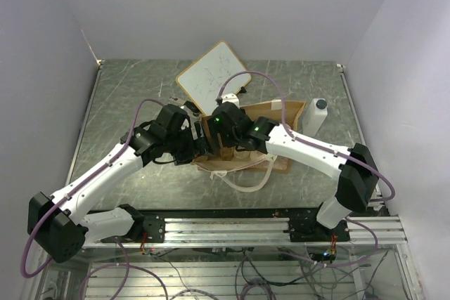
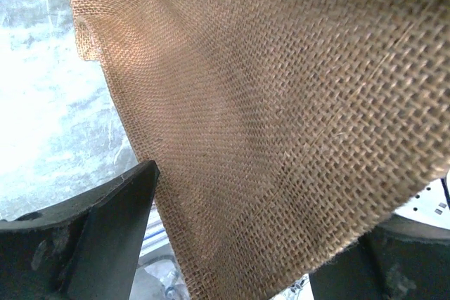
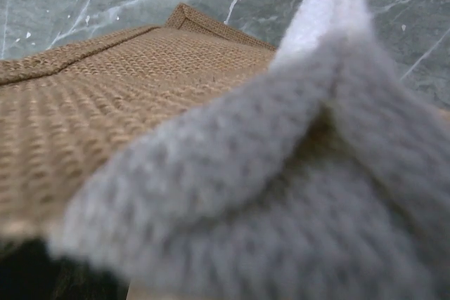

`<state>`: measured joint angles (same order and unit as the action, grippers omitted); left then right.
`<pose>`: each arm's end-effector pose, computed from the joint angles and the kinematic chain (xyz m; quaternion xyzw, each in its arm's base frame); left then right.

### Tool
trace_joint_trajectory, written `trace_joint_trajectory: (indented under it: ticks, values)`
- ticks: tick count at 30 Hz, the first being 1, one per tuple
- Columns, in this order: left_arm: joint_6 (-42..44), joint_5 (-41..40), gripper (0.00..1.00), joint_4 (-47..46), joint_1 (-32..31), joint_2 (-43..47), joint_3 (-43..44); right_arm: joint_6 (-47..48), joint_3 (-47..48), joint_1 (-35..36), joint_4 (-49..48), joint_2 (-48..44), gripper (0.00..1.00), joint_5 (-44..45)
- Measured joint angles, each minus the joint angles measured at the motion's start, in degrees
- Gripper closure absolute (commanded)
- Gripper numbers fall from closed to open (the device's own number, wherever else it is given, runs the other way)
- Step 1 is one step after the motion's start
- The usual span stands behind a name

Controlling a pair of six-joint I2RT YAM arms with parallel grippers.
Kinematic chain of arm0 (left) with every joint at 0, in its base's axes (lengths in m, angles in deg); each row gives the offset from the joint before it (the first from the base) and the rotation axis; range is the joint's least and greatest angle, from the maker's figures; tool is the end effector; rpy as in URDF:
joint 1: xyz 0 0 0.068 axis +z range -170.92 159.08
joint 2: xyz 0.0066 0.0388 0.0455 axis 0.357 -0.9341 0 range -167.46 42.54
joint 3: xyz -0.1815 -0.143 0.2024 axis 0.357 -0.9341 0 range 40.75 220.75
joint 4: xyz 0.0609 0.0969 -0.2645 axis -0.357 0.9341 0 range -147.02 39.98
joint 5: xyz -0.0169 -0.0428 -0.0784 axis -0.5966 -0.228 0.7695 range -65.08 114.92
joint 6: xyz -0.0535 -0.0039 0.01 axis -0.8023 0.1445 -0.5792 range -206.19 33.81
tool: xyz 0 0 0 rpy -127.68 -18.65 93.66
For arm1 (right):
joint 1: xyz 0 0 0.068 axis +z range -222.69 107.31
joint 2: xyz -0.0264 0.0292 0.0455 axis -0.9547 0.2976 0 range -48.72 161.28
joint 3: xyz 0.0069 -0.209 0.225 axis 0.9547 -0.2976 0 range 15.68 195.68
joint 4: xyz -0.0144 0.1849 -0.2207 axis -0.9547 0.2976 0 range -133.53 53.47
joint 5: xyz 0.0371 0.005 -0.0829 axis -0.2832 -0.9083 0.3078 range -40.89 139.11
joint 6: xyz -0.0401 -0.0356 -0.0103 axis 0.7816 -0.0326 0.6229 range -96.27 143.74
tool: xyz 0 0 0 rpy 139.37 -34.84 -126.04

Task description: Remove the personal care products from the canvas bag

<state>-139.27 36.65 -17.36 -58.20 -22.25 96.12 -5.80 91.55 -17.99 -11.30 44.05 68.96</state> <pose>0.1895 -0.1537 0.3158 -0.0927 0.9281 -0.3142 0.1772 0.2324 0.3067 0.3084 -0.1423 0.9140 0.1108 0.3634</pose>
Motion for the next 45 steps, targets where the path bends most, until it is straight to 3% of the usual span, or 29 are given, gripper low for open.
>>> trace_joint_trajectory:
  ticks: [14,16,21,26,34,45]
  values:
    - [2.03,-1.16,0.07,2.21,0.0,-0.83,1.73,0.17,0.7,0.04,-4.39,5.53,0.27,3.76]
    - [2.27,-1.2,0.06,2.95,0.04,-0.83,1.95,0.13,0.5,0.15,-5.16,5.77,0.3,4.61]
    - [2.34,-1.2,0.0,4.9,0.04,-0.76,1.97,0.31,0.5,0.13,-6.21,7.04,0.58,7.17]
    - [2.34,-1.22,0.01,5.86,0.04,-0.07,1.97,-0.22,0.57,0.2,-5.75,7.13,0.99,8.31]
    - [1.99,-1.16,0.01,5.92,0.04,2.64,1.31,-2.47,4.09,0.39,1.7,4.7,1.0,6.58]
    - [3.56,-1.7,0.01,7.63,0.07,3.17,2.62,-9.07,5.75,-3.69,7.17,-16.33,1.0,0.44]
